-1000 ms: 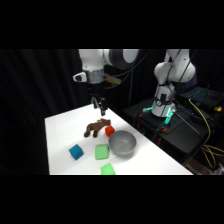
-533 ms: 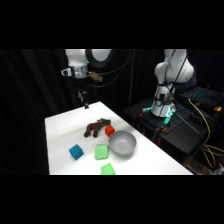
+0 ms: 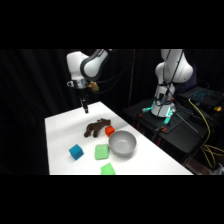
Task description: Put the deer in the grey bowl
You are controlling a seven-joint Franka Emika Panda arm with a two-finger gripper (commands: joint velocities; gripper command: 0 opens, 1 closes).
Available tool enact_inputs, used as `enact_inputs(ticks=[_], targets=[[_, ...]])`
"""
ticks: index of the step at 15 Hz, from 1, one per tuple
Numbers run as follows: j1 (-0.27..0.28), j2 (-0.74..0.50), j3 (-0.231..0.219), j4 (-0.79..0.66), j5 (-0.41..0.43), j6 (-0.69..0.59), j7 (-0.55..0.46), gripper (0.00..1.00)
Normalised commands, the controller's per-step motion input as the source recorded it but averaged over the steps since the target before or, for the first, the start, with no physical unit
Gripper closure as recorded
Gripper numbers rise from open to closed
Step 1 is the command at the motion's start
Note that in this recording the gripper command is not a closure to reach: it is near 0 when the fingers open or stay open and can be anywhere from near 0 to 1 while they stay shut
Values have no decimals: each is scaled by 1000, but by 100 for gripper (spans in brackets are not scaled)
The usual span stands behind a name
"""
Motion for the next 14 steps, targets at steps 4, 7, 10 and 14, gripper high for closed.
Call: enact_inputs(ticks=[4, 7, 10, 14], targets=[[-110, 68, 6, -97, 198, 226, -32, 0], [-98, 23, 28, -143, 208, 137, -30, 0], [-27, -116, 50, -261, 152, 112, -28, 0], [-1, -195, 59, -317, 133, 100, -68, 0]])
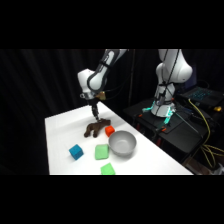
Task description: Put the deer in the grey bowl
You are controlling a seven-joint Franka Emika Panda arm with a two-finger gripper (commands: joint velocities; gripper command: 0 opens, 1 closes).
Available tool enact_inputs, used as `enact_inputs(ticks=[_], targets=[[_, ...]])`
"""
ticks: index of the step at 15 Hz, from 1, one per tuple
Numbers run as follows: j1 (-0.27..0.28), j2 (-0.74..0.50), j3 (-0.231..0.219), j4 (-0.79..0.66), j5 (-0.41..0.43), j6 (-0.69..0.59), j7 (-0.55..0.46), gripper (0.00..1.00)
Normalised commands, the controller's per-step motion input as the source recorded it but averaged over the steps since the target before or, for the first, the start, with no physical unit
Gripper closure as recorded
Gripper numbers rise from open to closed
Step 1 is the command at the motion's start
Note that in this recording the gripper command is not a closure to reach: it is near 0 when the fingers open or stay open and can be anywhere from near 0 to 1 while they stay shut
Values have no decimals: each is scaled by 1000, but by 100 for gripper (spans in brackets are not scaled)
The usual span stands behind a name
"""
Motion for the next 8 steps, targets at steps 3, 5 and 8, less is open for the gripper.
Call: enact_inputs(ticks=[3, 5, 8], targets=[[-31, -135, 57, -253, 160, 132, -134, 0], [-89, -100, 83, -227, 230, 238, -237, 0], [-120, -51, 113, -191, 274, 233, -242, 0]])
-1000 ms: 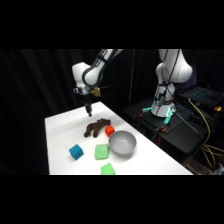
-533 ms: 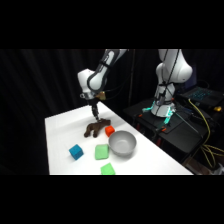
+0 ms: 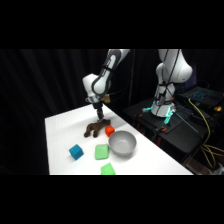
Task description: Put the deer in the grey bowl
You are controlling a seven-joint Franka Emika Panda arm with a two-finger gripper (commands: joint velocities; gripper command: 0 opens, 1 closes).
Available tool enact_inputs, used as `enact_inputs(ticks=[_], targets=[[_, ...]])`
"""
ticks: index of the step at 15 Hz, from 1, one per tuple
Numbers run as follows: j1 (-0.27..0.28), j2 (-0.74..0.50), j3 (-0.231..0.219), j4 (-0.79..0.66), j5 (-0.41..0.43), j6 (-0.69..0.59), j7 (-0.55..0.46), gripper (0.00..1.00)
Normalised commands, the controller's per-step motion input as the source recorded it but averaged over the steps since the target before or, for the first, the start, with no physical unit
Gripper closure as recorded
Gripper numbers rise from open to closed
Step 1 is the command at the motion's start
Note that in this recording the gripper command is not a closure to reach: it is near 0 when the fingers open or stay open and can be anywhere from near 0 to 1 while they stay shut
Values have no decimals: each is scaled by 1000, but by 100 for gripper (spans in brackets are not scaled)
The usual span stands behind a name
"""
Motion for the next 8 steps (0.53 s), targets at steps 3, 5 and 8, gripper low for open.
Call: enact_inputs(ticks=[3, 5, 8], targets=[[-146, 24, 146, -124, 296, 239, -269, 0], [-161, 21, 155, -102, 281, 239, -294, 100], [-128, -48, 117, -120, 188, 216, -255, 100]])
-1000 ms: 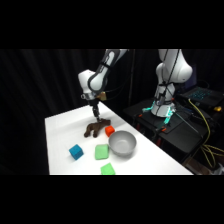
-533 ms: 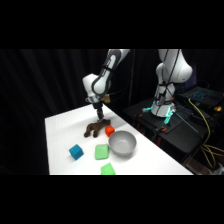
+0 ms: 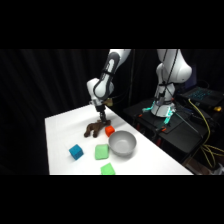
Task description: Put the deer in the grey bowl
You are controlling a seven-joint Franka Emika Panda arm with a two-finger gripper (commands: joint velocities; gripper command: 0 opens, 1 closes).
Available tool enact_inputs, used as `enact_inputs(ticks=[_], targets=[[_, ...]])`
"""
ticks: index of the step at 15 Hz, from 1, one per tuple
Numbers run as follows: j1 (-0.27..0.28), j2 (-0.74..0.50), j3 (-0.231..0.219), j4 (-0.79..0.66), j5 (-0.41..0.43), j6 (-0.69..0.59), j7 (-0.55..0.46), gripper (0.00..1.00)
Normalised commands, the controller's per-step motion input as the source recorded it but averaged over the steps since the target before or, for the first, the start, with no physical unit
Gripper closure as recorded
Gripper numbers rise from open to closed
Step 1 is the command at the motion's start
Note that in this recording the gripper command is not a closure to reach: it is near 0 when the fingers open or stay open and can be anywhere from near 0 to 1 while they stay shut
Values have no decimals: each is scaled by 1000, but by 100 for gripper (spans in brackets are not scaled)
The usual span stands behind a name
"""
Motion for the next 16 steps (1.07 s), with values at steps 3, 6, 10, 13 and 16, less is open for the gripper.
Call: enact_inputs(ticks=[3, 6, 10, 13, 16], targets=[[-60, -165, 47, -168, 60, 192, -157, 100], [12, -363, -43, -228, -94, 74, -52, 79], [149, -721, -154, -285, -293, -156, 119, 69], [231, -756, -155, -158, -331, -347, 234, 69], [211, -594, -98, -117, -245, -277, 163, 69]])
